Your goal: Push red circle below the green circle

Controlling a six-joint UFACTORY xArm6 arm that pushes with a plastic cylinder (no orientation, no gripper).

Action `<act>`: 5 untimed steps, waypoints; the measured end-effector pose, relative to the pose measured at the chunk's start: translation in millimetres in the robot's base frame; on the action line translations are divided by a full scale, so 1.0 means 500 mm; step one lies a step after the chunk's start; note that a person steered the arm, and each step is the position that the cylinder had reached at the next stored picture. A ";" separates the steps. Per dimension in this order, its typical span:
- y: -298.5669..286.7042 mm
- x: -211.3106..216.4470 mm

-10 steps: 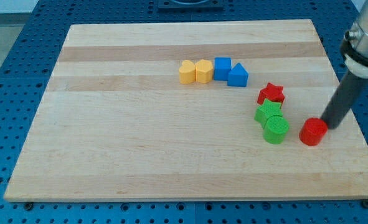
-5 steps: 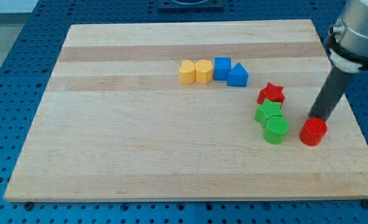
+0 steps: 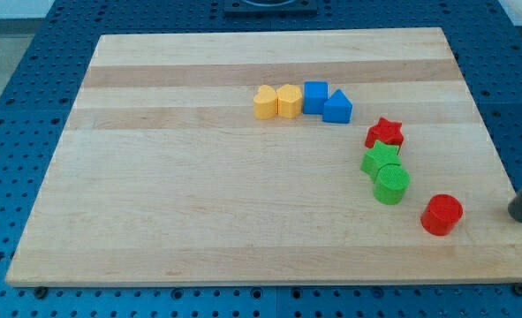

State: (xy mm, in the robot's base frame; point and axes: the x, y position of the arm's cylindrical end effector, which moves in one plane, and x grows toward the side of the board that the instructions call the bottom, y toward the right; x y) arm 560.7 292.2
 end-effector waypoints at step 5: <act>-0.232 0.022</act>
State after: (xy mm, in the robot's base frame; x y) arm 571.7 176.2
